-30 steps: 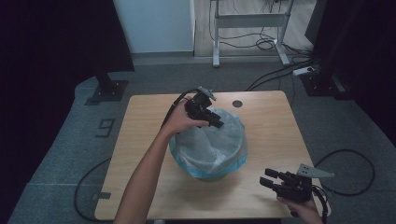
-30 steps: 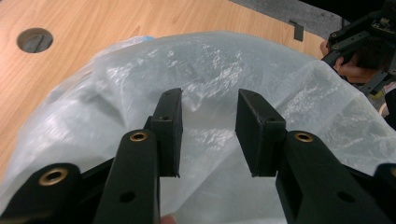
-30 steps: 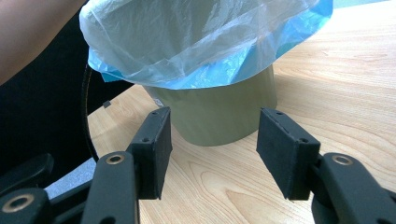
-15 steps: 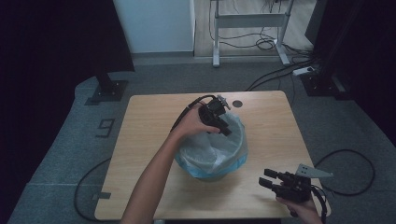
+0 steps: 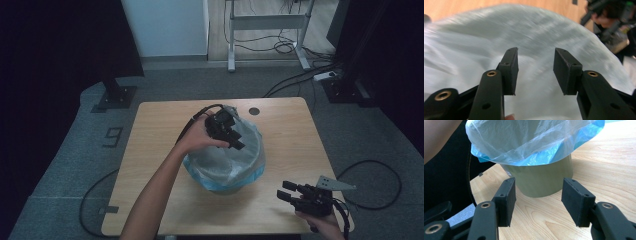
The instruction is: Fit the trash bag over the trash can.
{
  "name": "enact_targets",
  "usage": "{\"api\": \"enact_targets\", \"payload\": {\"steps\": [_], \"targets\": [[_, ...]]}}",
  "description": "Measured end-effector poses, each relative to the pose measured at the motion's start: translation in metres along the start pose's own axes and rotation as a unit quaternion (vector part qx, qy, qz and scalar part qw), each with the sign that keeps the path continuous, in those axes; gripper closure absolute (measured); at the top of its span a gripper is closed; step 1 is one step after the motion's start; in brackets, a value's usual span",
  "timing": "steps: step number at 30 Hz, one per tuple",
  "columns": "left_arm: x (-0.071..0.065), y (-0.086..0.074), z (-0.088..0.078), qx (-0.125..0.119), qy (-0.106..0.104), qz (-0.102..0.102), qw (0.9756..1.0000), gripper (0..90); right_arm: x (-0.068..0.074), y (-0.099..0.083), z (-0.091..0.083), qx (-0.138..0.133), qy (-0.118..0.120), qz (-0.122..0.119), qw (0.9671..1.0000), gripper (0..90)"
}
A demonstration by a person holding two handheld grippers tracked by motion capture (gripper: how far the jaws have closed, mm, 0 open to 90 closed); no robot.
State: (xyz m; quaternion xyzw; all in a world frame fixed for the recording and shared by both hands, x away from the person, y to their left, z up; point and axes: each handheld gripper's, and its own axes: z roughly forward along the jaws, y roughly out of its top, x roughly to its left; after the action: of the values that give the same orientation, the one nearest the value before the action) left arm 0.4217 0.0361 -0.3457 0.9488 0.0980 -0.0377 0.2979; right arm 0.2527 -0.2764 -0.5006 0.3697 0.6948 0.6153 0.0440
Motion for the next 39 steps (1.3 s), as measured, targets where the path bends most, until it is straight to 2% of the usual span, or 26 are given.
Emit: {"api": "enact_targets", "payload": {"steps": [3,12,16,20,22,24,29,30,33,39], "targets": [[-0.008,-0.004,0.003,0.018,-0.008,0.011,0.9997,54.1,0.001,0.000,0.002,0.003,0.001,0.000,1.0000,43.9],[-0.014,-0.009,0.014,0.053,-0.014,0.010,0.9984,53.3,0.004,-0.001,0.006,0.008,0.004,-0.003,1.0000,43.4],[-0.016,-0.007,0.014,0.049,-0.010,0.014,0.9986,51.6,0.002,-0.002,0.006,0.009,0.003,-0.002,0.9999,43.2],[-0.015,-0.009,0.007,0.031,0.000,0.009,0.9995,47.2,0.002,-0.001,0.005,0.007,0.003,0.000,1.0000,43.1],[-0.015,-0.011,0.000,0.016,0.011,0.006,0.9998,46.2,0.002,-0.001,0.004,0.005,0.002,0.000,1.0000,43.1],[-0.016,-0.015,-0.010,-0.001,0.027,-0.002,0.9996,42.7,0.001,-0.001,0.003,0.004,0.000,0.001,1.0000,43.0],[-0.020,-0.026,-0.029,-0.045,0.043,-0.015,0.9979,37.6,0.000,-0.001,0.002,0.005,-0.008,-0.002,1.0000,42.3],[-0.020,-0.026,-0.029,-0.045,0.043,-0.015,0.9979,37.3,0.000,-0.001,0.002,0.005,-0.008,-0.002,1.0000,42.3],[-0.024,-0.040,-0.040,-0.070,0.072,-0.030,0.9945,36.4,0.000,-0.001,0.000,0.005,-0.016,-0.004,0.9999,42.0],[-0.035,-0.063,-0.059,-0.111,0.101,-0.042,0.9878,36.4,-0.002,-0.001,0.000,0.009,-0.026,-0.008,0.9996,41.7]]}}
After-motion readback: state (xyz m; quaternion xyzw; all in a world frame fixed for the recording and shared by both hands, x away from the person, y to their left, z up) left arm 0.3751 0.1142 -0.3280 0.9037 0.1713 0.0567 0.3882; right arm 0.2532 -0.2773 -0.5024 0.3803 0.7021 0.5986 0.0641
